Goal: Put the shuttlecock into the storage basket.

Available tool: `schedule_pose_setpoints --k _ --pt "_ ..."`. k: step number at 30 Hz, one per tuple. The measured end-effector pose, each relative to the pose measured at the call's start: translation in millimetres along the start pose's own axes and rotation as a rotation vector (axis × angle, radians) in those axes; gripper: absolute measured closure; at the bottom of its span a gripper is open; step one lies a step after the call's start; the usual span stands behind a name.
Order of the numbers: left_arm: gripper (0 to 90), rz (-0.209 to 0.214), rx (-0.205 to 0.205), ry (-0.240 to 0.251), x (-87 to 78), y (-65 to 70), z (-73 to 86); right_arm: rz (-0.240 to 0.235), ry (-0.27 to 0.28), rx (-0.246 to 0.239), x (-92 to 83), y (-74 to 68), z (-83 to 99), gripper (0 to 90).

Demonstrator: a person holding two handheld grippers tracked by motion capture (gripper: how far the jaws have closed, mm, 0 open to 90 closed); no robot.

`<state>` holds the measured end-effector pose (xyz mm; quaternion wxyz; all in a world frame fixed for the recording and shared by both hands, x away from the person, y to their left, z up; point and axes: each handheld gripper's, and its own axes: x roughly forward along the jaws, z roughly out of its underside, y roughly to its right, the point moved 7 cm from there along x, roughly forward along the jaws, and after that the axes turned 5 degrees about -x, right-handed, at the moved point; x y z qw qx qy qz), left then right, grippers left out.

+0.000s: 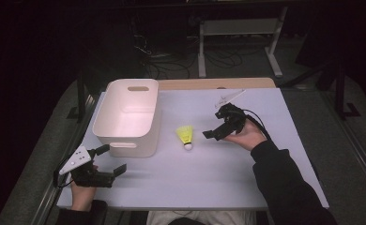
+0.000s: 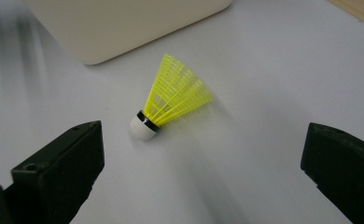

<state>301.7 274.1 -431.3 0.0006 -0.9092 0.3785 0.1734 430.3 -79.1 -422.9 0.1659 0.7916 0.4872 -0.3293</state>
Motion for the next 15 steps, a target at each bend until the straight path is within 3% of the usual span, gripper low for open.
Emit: schedule_pose_setpoints --k 9,15 --pt "0.0 0.001 0.000 0.000 0.0 0.2 0.0 -0.006 -0.008 0.019 10.1 7.0 2.8 5.4" --pt "0.0 0.002 0.000 0.001 -0.2 0.2 -0.1 0.004 -0.014 0.024 14.3 9.1 3.1 14.5"
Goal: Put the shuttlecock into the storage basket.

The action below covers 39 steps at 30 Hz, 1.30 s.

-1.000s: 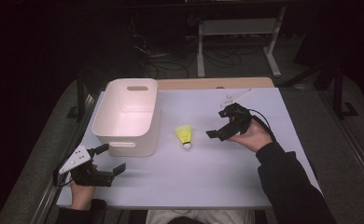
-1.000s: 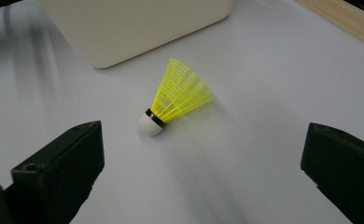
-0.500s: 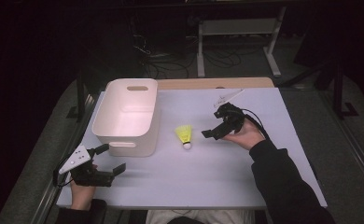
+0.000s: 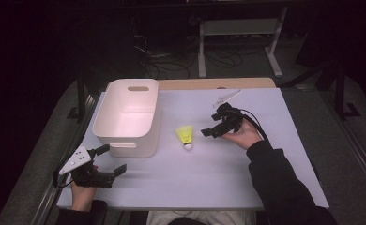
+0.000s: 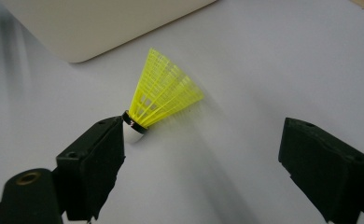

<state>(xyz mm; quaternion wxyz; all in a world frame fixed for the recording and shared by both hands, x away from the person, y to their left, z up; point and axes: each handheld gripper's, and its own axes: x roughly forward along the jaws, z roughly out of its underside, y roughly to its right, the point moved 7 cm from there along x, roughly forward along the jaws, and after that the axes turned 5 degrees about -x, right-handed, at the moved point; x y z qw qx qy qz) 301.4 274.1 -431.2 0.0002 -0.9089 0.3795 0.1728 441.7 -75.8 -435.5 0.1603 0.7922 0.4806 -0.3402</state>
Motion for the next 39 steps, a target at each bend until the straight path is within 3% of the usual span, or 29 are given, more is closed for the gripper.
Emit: schedule_pose_setpoints --k 13,18,20,27,34,39 --pt "0.0 0.001 0.000 0.000 0.0 0.0 0.0 0.009 0.009 0.021 5.6 7.3 -1.3 34.1" --pt "0.0 0.001 0.000 0.000 -0.1 0.1 0.0 0.025 -0.003 0.031 11.3 8.6 -0.7 49.7" --pt "0.0 0.001 0.001 0.000 -0.1 0.1 0.0 0.031 -0.009 0.035 14.1 9.0 -0.7 60.5" --pt "0.0 0.003 0.001 -0.001 0.0 0.2 0.1 0.043 -0.015 0.048 20.5 9.3 -3.8 76.5" --pt "0.0 0.003 0.000 0.000 -0.1 0.3 0.0 0.062 -0.016 0.092 29.3 13.5 -5.3 87.9" --pt "0.0 0.004 0.000 0.000 -0.2 0.4 0.0 0.060 -0.032 0.102 38.3 14.1 -6.3 88.4"
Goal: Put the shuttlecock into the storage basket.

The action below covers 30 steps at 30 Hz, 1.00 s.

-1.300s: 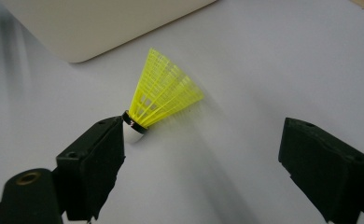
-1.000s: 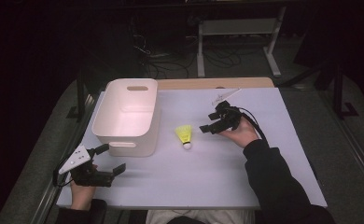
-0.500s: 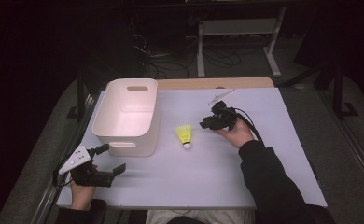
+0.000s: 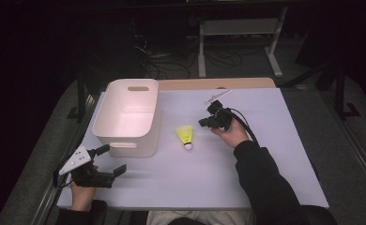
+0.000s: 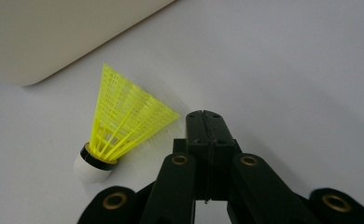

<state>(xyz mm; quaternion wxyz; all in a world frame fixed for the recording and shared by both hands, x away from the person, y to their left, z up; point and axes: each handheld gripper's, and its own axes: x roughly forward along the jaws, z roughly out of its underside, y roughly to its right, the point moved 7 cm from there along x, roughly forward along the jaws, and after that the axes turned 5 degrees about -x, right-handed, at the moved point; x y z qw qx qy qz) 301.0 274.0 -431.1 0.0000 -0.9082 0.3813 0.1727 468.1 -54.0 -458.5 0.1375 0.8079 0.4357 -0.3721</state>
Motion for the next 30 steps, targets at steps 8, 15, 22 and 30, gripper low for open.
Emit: schedule_pose_setpoints --k 8,15,22,30 --pt "0.0 0.002 -0.001 0.000 -0.2 0.3 0.0 0.014 -0.025 0.028 15.3 -0.1 1.3 88.4" --pt "0.0 0.003 -0.001 0.000 -0.1 0.4 0.1 -0.009 -0.046 0.039 26.5 -1.7 6.1 88.4" --pt "0.0 0.003 -0.001 0.000 -0.1 0.4 0.1 -0.012 -0.045 0.032 31.4 -4.8 6.4 88.4" --pt "0.0 0.005 -0.001 0.000 0.0 0.6 0.1 -0.034 -0.056 0.020 39.5 -13.6 6.9 88.4"
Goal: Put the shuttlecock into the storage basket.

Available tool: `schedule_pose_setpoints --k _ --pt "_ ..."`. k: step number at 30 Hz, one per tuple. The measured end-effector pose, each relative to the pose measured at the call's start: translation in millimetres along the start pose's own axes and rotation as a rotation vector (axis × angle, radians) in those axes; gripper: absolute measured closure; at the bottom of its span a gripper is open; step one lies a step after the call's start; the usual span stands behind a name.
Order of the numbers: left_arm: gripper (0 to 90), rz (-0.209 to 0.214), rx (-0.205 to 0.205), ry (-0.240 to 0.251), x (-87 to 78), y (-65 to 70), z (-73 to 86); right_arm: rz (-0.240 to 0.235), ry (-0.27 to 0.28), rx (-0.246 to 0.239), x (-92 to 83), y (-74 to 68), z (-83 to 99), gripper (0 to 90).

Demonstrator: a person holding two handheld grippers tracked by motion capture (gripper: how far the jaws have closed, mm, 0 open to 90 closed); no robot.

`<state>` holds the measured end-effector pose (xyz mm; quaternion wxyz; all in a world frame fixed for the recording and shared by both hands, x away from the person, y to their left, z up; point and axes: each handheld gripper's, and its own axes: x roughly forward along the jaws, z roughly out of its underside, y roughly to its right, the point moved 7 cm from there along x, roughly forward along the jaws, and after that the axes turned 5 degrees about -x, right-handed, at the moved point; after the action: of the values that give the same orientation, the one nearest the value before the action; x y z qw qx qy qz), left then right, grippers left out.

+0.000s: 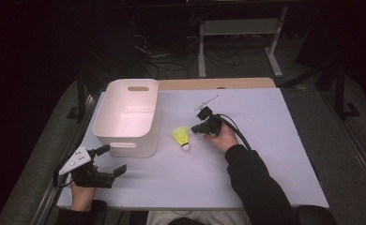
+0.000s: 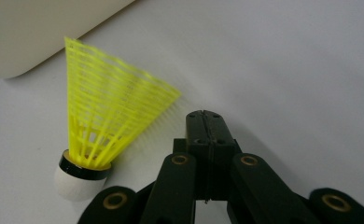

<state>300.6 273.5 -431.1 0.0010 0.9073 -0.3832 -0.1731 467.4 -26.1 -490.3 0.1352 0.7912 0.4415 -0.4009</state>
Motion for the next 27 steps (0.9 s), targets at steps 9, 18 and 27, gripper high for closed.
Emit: schedule_pose_setpoints --k 9,18,27 --pt "0.0 0.001 0.000 -0.001 0.0 0.0 0.0 -0.016 0.002 -0.015 2.1 -7.7 -1.8 88.4" --pt "0.0 0.002 0.000 -0.001 0.1 0.2 0.1 -0.030 0.007 -0.030 2.9 -14.7 -2.7 88.4" --pt "0.0 0.001 0.000 -0.001 0.1 0.2 0.1 -0.040 0.020 -0.042 -2.6 -20.5 -4.7 88.4"
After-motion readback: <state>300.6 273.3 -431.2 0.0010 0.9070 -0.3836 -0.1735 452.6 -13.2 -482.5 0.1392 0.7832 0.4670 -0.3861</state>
